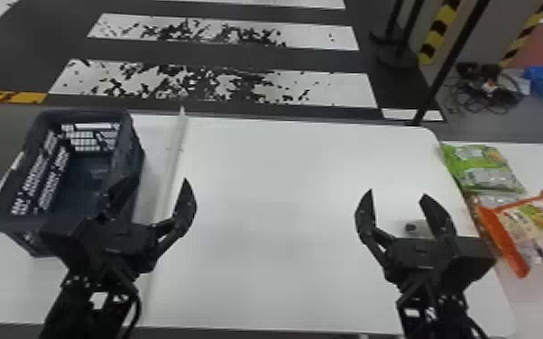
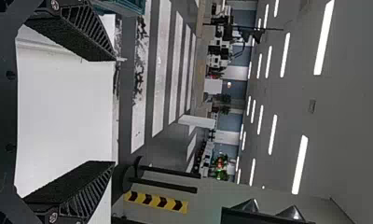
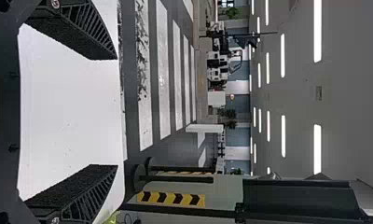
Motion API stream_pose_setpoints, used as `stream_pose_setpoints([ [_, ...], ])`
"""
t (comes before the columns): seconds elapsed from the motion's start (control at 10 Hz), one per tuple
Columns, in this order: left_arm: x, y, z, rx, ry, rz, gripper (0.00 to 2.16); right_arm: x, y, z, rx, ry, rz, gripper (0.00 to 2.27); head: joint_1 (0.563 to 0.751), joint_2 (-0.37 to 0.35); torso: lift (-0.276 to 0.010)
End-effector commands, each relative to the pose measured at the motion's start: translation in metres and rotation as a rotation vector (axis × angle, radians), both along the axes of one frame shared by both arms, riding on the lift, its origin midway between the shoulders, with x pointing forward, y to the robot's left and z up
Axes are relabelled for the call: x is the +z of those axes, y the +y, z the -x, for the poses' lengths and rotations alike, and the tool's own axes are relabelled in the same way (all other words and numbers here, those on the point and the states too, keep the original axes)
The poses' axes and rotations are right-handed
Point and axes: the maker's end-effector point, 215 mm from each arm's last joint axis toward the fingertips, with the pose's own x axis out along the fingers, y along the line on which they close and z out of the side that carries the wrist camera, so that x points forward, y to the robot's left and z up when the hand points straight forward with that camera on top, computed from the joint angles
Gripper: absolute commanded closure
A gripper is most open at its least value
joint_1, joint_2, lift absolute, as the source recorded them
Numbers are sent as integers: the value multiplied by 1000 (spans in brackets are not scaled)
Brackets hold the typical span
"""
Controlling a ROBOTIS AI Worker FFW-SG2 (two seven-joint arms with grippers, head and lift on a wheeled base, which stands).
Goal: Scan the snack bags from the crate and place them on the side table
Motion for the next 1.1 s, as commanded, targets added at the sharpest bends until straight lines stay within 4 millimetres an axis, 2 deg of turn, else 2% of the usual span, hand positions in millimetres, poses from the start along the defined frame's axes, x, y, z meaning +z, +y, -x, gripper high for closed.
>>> stream_pose_setpoints([
  [0.0, 0, 0, 0, 0, 0, 0, 83, 1, 0, 0, 0, -2, 1, 49, 695, -50, -50],
  [1.0, 1, 1, -2, 6, -3, 1, 83, 3, 3, -3, 8, -8, 1, 49, 695, -48, -50],
])
